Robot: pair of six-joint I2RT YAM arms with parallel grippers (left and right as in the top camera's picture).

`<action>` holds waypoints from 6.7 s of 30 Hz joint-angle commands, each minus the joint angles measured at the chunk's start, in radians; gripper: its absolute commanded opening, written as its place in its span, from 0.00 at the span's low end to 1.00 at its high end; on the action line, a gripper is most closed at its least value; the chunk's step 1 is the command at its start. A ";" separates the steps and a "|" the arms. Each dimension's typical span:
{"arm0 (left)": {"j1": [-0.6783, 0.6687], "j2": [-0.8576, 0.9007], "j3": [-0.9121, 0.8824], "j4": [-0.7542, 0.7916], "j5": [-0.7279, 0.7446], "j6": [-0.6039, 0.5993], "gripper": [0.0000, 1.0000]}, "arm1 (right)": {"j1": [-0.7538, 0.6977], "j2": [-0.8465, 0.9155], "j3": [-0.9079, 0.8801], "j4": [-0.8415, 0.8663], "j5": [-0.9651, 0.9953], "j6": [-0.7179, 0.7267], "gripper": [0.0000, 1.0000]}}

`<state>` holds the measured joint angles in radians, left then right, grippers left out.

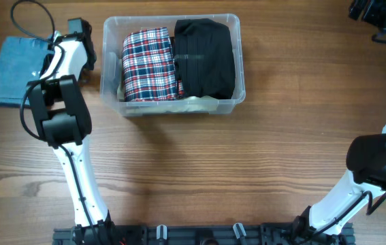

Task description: Pack container

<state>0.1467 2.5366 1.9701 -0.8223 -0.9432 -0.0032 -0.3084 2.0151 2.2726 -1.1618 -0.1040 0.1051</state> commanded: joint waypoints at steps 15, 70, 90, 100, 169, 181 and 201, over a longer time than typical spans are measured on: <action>0.018 -0.307 -0.019 -0.190 0.306 -0.189 0.04 | 0.003 0.008 -0.004 0.002 0.006 0.009 1.00; -0.274 -0.685 -0.019 -0.352 0.935 -0.397 0.54 | 0.003 0.008 -0.004 0.003 0.006 0.009 1.00; -0.483 -0.498 -0.019 -0.093 0.930 -0.366 0.10 | 0.003 0.008 -0.004 0.002 0.006 0.009 1.00; -0.465 -0.208 -0.019 -0.068 0.706 -0.343 0.04 | 0.003 0.008 -0.004 0.003 0.006 0.009 1.00; -0.177 -2.480 -1.906 0.816 1.114 -0.314 1.00 | 0.003 0.008 -0.004 0.002 0.006 0.009 1.00; -0.176 -2.535 -1.907 0.614 1.028 -0.288 1.00 | 0.003 0.008 -0.004 0.002 0.006 0.010 1.00; -0.177 -2.534 -1.907 0.616 1.032 -0.292 1.00 | 0.003 0.008 -0.004 0.002 0.006 0.009 1.00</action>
<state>-0.0254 0.0135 0.0700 -0.2096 0.1017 -0.3119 -0.3084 2.0151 2.2719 -1.1618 -0.1040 0.1051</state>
